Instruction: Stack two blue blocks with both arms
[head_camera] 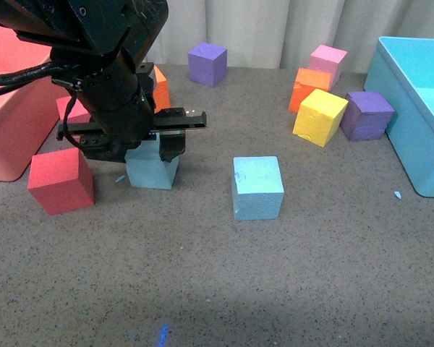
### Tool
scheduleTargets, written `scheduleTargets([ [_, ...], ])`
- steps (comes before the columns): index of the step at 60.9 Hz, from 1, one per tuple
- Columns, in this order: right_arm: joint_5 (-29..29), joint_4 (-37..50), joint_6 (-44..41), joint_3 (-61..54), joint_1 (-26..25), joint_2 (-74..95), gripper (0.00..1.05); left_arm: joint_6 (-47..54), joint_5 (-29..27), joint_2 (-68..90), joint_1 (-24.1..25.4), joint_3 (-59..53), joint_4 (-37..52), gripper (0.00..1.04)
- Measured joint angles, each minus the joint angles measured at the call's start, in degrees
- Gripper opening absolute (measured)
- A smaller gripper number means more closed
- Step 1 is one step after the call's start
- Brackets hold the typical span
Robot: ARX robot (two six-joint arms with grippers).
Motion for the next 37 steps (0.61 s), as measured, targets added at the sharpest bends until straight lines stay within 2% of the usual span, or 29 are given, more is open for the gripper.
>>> scheduleTargets([
  [13, 0.0, 0.0, 0.0, 0.0, 0.0, 0.0, 0.95, -1.07, -0.52, -1.25, -1.27, 1.46, -2.1, 0.45],
  [37, 0.0, 0.0, 0.0, 0.0, 0.0, 0.0, 0.95, -6.95, -3.41, -6.62, -6.95, 9.2, -7.13, 0.42],
])
